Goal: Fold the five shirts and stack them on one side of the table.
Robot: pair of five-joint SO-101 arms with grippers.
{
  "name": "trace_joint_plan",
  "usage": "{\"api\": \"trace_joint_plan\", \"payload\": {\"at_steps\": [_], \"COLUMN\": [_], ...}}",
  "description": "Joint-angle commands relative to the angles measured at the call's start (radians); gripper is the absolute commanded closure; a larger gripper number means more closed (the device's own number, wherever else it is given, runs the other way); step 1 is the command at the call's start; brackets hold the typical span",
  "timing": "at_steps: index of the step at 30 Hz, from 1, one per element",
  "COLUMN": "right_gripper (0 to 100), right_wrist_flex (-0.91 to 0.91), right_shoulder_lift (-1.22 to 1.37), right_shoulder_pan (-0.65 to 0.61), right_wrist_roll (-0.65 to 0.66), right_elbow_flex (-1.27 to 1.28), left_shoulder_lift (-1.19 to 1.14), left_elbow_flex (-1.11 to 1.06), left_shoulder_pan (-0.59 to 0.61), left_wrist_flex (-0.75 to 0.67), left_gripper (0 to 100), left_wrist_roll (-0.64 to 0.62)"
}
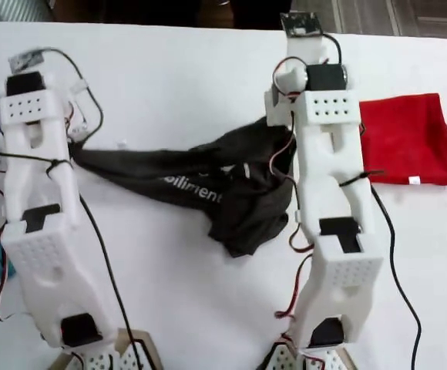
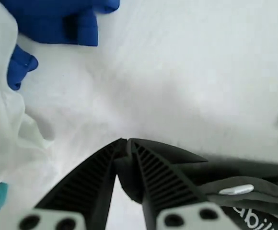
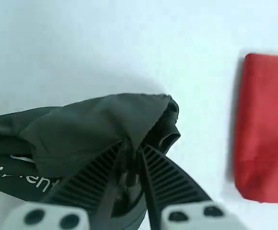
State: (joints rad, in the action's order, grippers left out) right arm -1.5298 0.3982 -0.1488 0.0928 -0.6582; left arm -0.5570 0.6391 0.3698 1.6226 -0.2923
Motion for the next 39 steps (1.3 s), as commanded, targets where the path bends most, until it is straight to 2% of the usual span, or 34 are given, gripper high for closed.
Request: {"api": "trace_joint_plan", "payload": {"at_steps": [1, 4, 15, 17, 20, 30, 39], "right_gripper": [97.9, 97.9, 97.9, 97.9, 97.9, 97.9, 97.9], "right_wrist_flex": [-0.001, -0.002, 0.028, 0.028, 0.039, 0.09, -0.007], "right_shoulder_lift": [-0.153, -0.232, -0.475, -0.504, -0.536, -0.555, -0.601], "right_shoulder_pan": [0.01, 0.012, 0.024, 0.024, 0.024, 0.024, 0.016], "right_wrist_roll": [0.043, 0.074, 0.175, 0.175, 0.169, 0.175, 0.175], "right_elbow_flex": [-0.081, -0.118, -0.196, -0.207, -0.233, -0.348, -0.462], "left_shoulder_lift": [0.02, 0.02, 0.021, 0.025, 0.074, 0.299, 0.377], "left_elbow_flex": [0.223, 0.414, 0.82, 0.868, 0.88, 0.877, 0.877], "left_shoulder_pan": [-0.011, -0.035, -0.037, -0.037, -0.052, -0.058, -0.06], "left_wrist_flex": [0.084, 0.167, 0.167, 0.169, 0.169, 0.167, 0.169], "left_gripper": [97, 97, 98, 98, 98, 98, 98], "left_wrist_roll": [0.091, 0.123, 0.126, 0.167, 0.207, 0.215, 0.215]}}
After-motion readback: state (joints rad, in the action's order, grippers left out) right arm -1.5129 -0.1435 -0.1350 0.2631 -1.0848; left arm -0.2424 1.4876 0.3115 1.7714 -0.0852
